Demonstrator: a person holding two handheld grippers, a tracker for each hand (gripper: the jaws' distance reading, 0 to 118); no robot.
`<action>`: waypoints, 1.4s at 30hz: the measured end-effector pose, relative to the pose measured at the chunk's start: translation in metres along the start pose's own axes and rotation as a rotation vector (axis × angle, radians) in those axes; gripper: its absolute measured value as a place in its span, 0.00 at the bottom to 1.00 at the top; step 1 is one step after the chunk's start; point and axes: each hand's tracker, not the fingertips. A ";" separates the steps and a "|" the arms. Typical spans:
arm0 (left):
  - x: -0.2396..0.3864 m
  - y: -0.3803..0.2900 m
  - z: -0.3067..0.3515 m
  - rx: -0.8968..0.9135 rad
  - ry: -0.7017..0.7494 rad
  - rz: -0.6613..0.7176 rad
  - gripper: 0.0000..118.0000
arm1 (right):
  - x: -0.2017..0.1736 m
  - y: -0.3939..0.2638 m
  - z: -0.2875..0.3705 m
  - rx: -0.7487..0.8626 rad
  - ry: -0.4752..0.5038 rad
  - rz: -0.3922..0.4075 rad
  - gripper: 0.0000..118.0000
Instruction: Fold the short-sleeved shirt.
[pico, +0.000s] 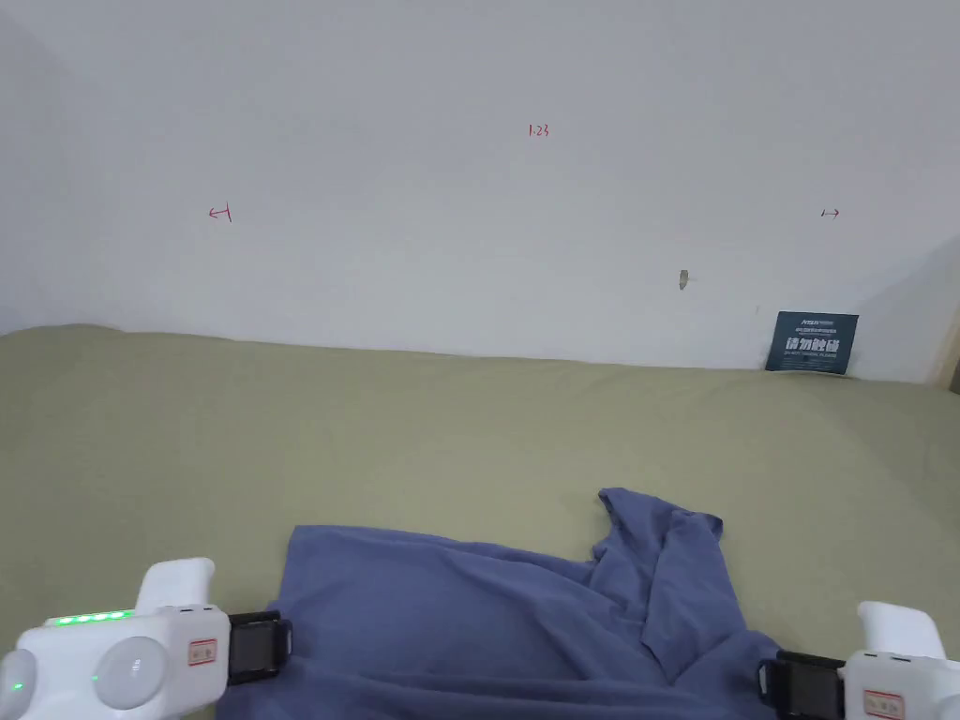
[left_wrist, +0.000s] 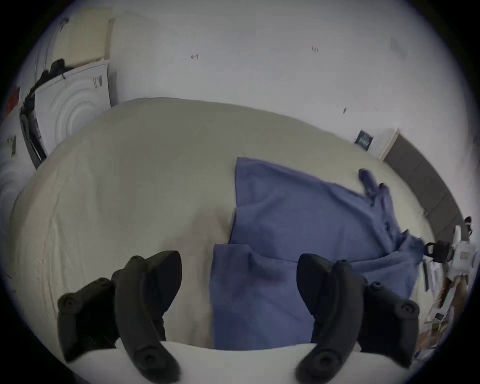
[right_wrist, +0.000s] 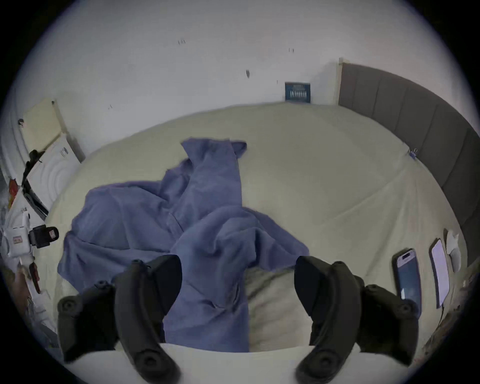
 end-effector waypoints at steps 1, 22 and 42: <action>-0.003 0.000 0.013 0.003 -0.002 -0.003 0.83 | -0.001 -0.001 0.015 0.024 -0.007 0.008 0.80; 0.001 -0.097 0.103 0.018 -0.018 -0.022 0.05 | -0.018 -0.096 0.091 0.062 -0.013 0.056 0.00; -0.003 -0.071 0.011 -0.063 0.062 -0.065 0.03 | 0.003 -0.074 0.006 -0.077 0.030 -0.015 0.87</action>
